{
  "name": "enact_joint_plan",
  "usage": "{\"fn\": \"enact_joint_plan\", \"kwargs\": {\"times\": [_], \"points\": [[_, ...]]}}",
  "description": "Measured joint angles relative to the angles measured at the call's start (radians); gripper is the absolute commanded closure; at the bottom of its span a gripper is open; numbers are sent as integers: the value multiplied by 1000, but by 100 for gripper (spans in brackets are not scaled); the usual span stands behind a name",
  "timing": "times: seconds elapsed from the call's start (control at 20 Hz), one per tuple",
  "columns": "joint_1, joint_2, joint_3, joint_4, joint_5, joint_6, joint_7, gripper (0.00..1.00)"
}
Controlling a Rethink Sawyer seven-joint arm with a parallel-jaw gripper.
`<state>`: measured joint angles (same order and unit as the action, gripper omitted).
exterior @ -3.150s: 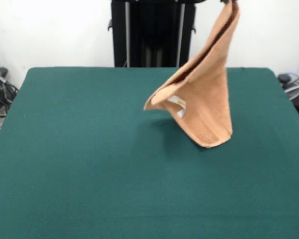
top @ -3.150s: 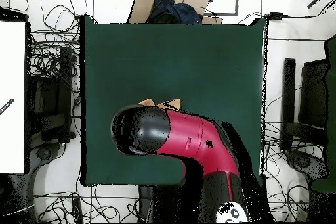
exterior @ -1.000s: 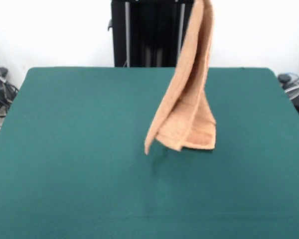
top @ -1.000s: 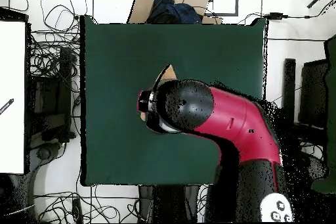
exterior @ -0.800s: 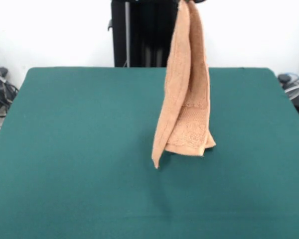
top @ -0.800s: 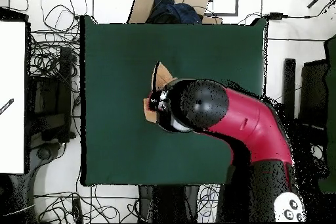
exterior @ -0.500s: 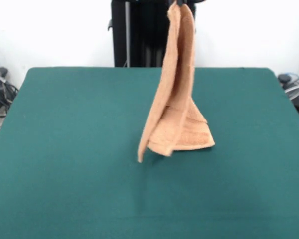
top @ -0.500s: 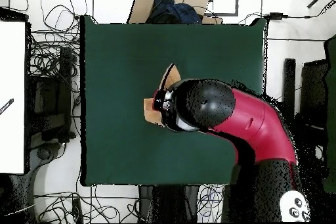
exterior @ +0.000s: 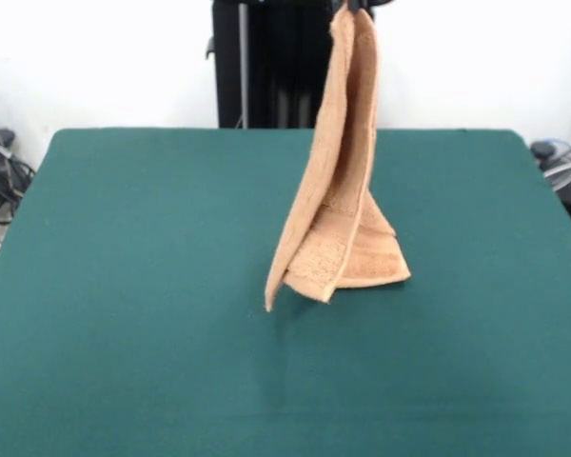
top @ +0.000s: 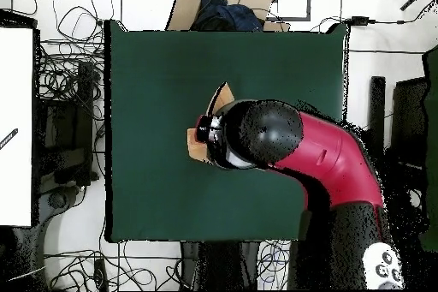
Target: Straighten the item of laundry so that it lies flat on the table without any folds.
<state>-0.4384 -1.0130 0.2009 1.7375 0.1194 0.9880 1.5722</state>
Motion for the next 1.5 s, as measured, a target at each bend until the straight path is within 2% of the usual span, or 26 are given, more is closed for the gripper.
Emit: {"fn": "enact_joint_plan", "kwargs": {"times": [0.3,0.35,1.2,1.5], "points": [[-7,0,25,0,-3,-1,0,100],[-14,0,44,0,-4,-7,0,0],[-33,0,105,1,-41,-28,0,0],[-36,1,122,13,-54,-89,0,0]]}}
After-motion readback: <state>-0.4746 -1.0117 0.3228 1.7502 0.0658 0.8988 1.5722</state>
